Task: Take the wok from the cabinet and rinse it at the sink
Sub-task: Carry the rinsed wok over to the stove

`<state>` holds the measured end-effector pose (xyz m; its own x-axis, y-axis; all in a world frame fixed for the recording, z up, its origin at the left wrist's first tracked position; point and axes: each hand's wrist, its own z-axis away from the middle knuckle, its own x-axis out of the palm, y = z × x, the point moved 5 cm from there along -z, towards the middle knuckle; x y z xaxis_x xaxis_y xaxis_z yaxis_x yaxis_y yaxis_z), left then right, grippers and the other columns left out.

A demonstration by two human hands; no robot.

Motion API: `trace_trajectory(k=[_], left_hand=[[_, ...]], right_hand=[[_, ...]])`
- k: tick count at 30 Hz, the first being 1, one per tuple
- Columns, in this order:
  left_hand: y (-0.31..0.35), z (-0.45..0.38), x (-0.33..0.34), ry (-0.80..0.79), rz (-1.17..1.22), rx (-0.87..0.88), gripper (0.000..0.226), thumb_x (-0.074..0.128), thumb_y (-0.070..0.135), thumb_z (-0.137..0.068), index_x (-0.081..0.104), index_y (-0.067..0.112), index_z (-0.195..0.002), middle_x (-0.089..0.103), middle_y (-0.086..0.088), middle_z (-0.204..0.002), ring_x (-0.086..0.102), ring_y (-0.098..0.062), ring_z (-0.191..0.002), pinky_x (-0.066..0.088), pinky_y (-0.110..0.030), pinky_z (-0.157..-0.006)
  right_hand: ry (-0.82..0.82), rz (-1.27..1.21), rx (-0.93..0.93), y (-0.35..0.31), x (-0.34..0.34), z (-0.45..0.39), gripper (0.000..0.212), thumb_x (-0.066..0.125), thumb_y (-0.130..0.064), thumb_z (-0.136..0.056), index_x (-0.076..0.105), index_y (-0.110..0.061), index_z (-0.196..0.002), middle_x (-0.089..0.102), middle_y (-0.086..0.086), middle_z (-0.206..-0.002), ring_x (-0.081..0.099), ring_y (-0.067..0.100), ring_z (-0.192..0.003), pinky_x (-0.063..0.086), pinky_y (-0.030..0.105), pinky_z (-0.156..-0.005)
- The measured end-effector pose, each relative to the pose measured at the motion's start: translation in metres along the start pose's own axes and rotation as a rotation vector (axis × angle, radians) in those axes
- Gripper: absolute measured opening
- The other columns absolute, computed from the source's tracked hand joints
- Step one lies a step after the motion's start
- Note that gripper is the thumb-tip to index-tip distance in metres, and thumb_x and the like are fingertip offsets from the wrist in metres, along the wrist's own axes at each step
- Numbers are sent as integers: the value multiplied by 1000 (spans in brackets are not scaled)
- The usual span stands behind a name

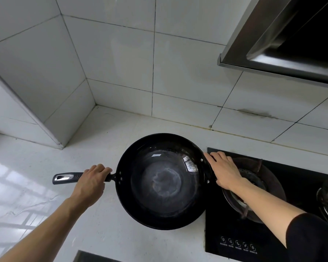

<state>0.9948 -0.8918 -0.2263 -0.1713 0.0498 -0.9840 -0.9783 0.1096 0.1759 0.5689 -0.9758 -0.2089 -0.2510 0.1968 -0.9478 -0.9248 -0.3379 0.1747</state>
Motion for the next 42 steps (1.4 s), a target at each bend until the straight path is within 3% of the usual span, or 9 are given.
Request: trace_trajectory(k=[4,8,14,19,24,27,32,37,42], left_hand=[[4,7,-1,-9,-5,0,40,67,-1,-79,63,14,-116,64,-2,-99,58,-22,-86,50,-33,-74],[8,19,-1,-43,-30,-27,29,56,6,-89,62,18,-114,61,1,-98,55,-19,-83,45,-29,-69],[25,52,4,-109,-61,-106,26,53,13,-89,59,22,-112,57,2,-98,55,-21,-86,43,-30,-65],[56,84,10,-139,46,-211,17,52,19,-91,59,21,-106,53,4,-94,55,-17,-81,50,-32,-65],[91,112,23,-190,202,-244,15,63,21,-79,59,19,-93,55,3,-91,55,-17,-82,49,-33,-74],[116,120,29,-168,285,-257,15,68,27,-73,57,21,-81,56,3,-82,53,-15,-75,45,-29,-67],[151,130,39,-63,519,-416,22,75,32,-63,57,23,-72,60,7,-69,54,-9,-64,39,-21,-52],[168,136,45,-1,727,-538,32,77,26,-64,62,18,-90,62,8,-78,58,-7,-71,45,-21,-58],[166,146,44,-65,835,-514,56,78,22,-64,55,15,-114,64,3,-96,62,-13,-83,53,-28,-69]], right_hand=[[-34,-54,-1,-1,1,7,109,77,-14,-74,5,-17,-156,14,9,-161,11,30,-149,22,41,-118],[3,-123,-10,-2,-1,19,102,70,-9,-79,5,-19,-157,7,7,-164,1,27,-151,16,41,-121],[63,-230,-47,-9,-8,38,82,62,-14,-87,16,-16,-155,18,10,-160,13,28,-149,24,41,-118],[63,-368,-68,-23,-7,57,67,59,-34,-93,29,-15,-150,34,8,-151,31,27,-139,37,39,-111],[27,-447,-64,-49,4,77,59,60,-41,-93,40,-13,-140,28,13,-154,33,31,-140,42,43,-107],[51,-484,-41,-61,9,89,56,61,-42,-93,45,-11,-136,25,11,-157,31,28,-143,42,41,-108],[31,-699,74,-76,24,102,57,62,-40,-91,41,-13,-136,42,7,-139,47,26,-127,46,38,-98],[-123,-986,326,-88,40,109,64,65,-46,-86,44,-13,-137,56,3,-120,53,17,-96,40,26,-79],[-129,-1087,364,-117,41,123,76,67,-46,-82,36,-18,-145,57,-1,-117,58,12,-93,47,23,-74]])
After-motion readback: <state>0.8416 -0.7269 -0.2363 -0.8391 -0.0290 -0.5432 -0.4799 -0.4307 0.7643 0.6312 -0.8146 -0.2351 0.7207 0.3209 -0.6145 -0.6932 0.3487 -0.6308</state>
